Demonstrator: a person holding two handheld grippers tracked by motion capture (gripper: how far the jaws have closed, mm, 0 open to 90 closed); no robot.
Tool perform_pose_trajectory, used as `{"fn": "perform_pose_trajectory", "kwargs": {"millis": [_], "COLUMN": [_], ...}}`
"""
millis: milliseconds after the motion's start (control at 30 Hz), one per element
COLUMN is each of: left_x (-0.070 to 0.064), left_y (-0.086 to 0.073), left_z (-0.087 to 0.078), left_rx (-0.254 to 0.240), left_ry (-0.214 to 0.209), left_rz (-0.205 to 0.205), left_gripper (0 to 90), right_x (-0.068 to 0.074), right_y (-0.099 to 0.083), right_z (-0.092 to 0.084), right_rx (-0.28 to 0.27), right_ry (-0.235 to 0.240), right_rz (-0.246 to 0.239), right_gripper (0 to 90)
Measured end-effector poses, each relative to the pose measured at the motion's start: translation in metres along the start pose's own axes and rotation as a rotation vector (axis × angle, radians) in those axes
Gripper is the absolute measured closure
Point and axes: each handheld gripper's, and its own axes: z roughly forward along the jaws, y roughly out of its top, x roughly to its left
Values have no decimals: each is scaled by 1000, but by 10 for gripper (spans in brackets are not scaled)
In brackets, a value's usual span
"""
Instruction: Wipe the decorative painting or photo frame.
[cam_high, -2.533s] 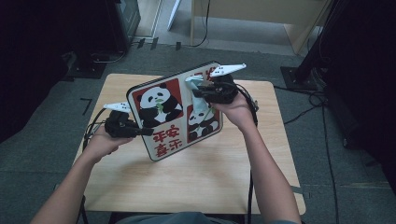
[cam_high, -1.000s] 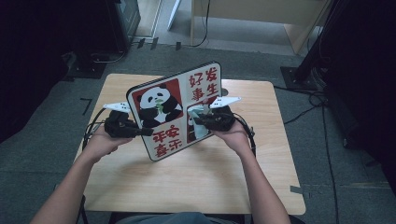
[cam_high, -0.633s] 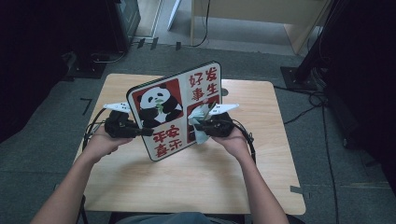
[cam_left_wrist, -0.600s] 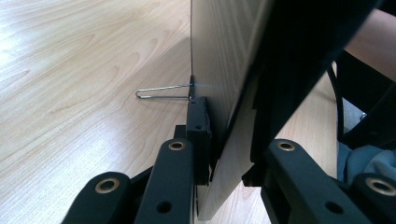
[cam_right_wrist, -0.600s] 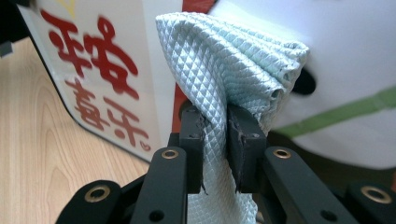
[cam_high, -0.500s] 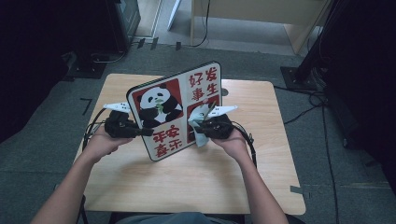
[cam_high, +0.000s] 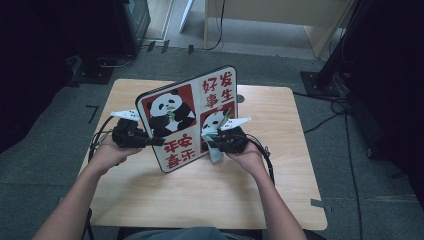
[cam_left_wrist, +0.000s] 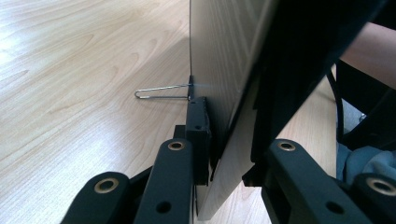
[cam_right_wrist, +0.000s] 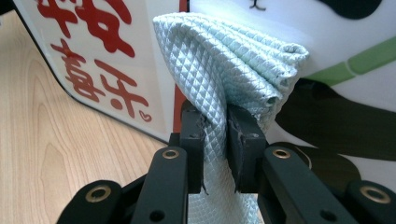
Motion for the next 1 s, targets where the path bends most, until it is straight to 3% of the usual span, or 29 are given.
{"fn": "perform_pose_trajectory", "kwargs": {"millis": [133, 300, 467, 667, 1000], "left_x": [-1, -2, -1, -1, 0], "left_y": [0, 0, 0, 0, -1], "left_z": [0, 0, 0, 0, 0], "left_rx": [3, 3, 4, 4, 0], "left_ry": [5, 13, 12, 10, 2], "left_rz": [3, 5, 4, 2, -5], "left_gripper": [787, 791, 791, 789, 787], "right_x": [0, 4, 13, 21, 21], "right_y": [2, 12, 38, 74, 129], "right_z": [-1, -12, -30, -48, -71], "right_rx": [20, -27, -89, -132, -178], "right_ry": [20, 27, 19, 30, -3], "right_rz": [22, 0, 3, -59, -125], "right_gripper": [777, 780, 780, 780, 779]}}
